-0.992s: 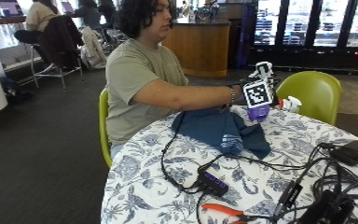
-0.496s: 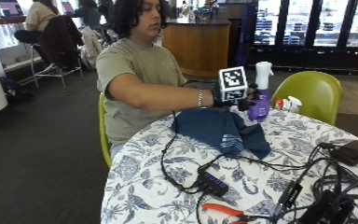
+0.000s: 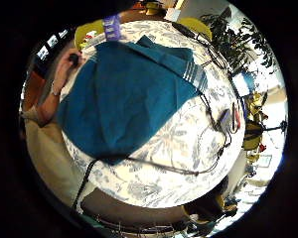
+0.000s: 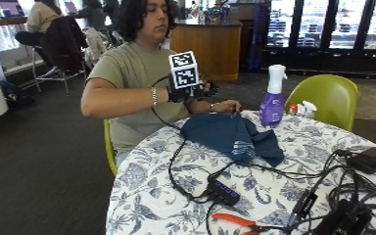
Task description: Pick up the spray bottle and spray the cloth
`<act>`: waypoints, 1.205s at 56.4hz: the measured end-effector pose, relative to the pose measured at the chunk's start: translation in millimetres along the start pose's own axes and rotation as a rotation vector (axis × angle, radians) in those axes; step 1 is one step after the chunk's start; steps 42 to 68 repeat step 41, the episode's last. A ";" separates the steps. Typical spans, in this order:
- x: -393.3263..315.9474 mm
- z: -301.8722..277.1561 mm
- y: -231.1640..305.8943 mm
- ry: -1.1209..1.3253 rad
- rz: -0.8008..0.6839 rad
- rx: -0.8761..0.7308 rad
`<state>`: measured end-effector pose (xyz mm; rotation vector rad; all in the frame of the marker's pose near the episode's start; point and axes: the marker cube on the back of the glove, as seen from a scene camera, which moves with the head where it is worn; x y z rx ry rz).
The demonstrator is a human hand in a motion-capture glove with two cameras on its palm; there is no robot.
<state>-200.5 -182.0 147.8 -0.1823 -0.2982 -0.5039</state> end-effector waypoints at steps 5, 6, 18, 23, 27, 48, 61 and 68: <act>-14.3 -2.7 16.7 0.002 -0.028 0.017; -15.9 -2.7 19.3 0.006 -0.031 0.017; -13.7 5.3 39.3 0.004 -0.015 -0.024; -5.5 7.4 43.0 -0.009 -0.001 -0.040; 0.6 8.1 44.2 -0.006 0.015 -0.038; 4.8 7.8 47.5 -0.042 0.036 -0.020; 4.8 7.8 47.5 -0.042 0.036 -0.020; 4.8 7.8 47.5 -0.042 0.036 -0.020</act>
